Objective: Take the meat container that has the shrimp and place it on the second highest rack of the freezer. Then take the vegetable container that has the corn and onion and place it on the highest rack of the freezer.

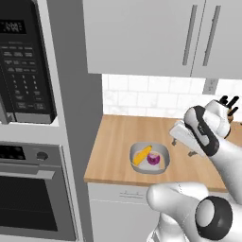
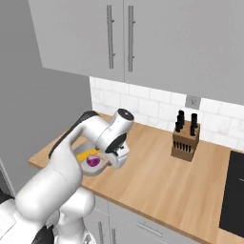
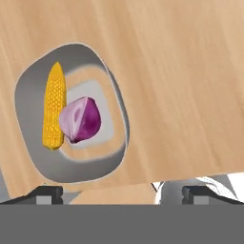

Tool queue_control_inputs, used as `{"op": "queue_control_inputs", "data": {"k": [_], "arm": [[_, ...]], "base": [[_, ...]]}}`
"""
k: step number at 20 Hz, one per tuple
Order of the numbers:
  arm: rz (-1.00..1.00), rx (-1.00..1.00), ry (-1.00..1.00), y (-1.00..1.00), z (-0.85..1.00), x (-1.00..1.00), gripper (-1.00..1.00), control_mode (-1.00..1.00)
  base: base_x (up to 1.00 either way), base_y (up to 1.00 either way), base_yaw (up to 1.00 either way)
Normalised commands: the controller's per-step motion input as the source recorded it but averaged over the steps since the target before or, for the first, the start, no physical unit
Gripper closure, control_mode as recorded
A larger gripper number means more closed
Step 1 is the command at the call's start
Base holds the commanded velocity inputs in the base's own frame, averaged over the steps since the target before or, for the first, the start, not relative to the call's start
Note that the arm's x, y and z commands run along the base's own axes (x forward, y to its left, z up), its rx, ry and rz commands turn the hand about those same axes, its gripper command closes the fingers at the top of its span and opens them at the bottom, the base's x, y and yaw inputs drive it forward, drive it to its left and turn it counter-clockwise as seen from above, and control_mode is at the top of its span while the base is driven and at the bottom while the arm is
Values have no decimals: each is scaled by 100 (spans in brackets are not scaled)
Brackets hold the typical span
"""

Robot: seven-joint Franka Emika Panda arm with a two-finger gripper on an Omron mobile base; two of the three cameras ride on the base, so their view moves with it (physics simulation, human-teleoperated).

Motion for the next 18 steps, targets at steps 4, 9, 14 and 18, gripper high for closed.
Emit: {"op": "queue_control_inputs", "data": {"k": [4,9,14,18], "arm": [[1,-8,-2,14,-49,43,-100,-100],[-2,-1,-5,7,-42,27,-100,-100],[0,-1,0,-2,-43,40,-100,-100],[0,-4,0,0,-51,32,-100,-100]], "base": [[0,0,0],[0,0,0],[0,0,0],[0,0,0]]}}
